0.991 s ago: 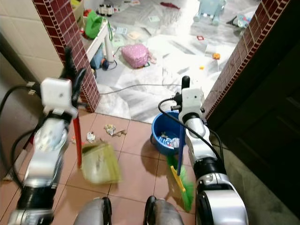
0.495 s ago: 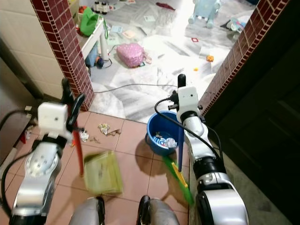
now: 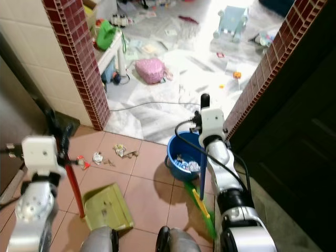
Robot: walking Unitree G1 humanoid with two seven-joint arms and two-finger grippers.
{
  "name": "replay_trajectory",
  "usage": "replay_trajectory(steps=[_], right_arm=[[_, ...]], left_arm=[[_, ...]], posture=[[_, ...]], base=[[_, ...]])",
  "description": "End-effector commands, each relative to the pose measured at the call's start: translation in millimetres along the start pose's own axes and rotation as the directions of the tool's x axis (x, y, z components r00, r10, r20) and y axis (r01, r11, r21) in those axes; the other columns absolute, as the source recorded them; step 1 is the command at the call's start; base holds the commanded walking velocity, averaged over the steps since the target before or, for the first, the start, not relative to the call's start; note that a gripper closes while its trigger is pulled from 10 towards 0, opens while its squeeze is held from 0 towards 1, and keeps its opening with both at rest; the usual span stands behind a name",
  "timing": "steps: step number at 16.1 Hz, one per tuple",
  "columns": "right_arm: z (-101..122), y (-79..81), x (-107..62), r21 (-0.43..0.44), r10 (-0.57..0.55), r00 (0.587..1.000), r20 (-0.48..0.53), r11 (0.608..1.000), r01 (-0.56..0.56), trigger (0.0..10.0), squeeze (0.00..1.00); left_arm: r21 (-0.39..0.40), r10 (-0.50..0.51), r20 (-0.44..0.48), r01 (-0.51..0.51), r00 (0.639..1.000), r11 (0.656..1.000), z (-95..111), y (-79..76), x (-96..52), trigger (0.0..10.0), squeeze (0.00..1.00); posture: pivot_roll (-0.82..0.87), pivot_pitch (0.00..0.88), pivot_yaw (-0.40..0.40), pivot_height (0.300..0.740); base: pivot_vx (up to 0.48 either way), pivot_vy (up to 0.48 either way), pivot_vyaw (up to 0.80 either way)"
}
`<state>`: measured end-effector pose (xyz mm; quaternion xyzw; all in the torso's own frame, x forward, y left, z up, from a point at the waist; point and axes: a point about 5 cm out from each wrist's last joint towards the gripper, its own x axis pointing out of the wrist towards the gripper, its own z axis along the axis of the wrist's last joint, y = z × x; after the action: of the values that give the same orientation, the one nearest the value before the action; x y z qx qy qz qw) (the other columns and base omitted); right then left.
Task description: Sweep floor
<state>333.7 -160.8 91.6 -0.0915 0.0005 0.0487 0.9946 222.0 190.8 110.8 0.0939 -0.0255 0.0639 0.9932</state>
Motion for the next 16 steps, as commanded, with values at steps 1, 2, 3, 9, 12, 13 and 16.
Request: replay_trajectory(steps=[1, 2, 3, 9, 12, 13, 16], right_arm=[[7.3, -2.0, -0.8, -0.009, 0.007, 0.999, 0.044, 1.0, -0.006, 10.0, 0.0], [4.7, -0.8, -3.1, -0.007, 0.01, 0.999, 0.039, 1.0, -0.01, 10.0, 0.0], [4.2, 0.3, -3.3, -0.007, 0.011, 0.999, 0.036, 1.0, -0.011, 10.0, 0.0], [9.8, 8.3, -4.6, -0.058, 0.081, 0.996, 0.048, 0.995, -0.078, 10.0, 0.0], [10.1, 6.1, -6.9, -0.056, 0.061, 0.997, 0.045, 0.997, -0.058, 10.0, 0.0], [10.8, 7.0, -7.3, -0.058, 0.058, 0.997, 0.049, 0.997, -0.055, 10.0, 0.0], [10.6, 7.6, -7.8, -0.055, 0.04, 0.998, 0.049, 0.998, -0.038, 10.0, 0.0]], left_arm=[[0.008, -0.008, 0.043, 0.007, 0.999, 1.0, 6.7, 1.0, -1.9, 10.0, 0.0], [0.011, -0.005, 0.031, 0.005, 1.0, 1.0, 2.5, 2.3, -1.4, 10.0, 0.0], [0.013, -0.009, 0.028, 0.009, 1.0, 1.0, 1.1, 1.9, 1.0, 10.0, 0.0], [-0.07, -0.036, 0.024, 0.038, 0.999, 0.997, 5.4, -17.8, 7.4, 10.0, 0.0], [-0.084, -0.041, 0.016, 0.043, 0.999, 0.996, 5.5, -17.7, 7.6, 10.0, 0.0], [-0.082, -0.046, 0.017, 0.048, 0.999, 0.995, 6.0, -17.9, 8.0, 10.0, 0.0], [-0.093, -0.077, 0.016, 0.078, 0.997, 0.993, 7.1, -21.8, 9.3, 10.0, 0.0]], posture=[[0.03, 0.0, -0.071, 0.74], [0.03, 0.0, -0.07, 0.74], [0.02, 0.0, -0.071, 0.74], [0.01, 0.0, -0.079, 0.74], [0.01, 0.0, -0.068, 0.74], [0.0, 0.0, -0.064, 0.74], [0.0, 0.0, -0.059, 0.74]], base=[[0.0, 0.0, 0.0], [0.0, 0.0, 0.0], [0.0, 0.0, 0.0], [0.0, 0.4, 0.0], [0.0, 0.48, 0.0], [0.0, 0.48, 0.0], [0.0, 0.48, 0.0]])
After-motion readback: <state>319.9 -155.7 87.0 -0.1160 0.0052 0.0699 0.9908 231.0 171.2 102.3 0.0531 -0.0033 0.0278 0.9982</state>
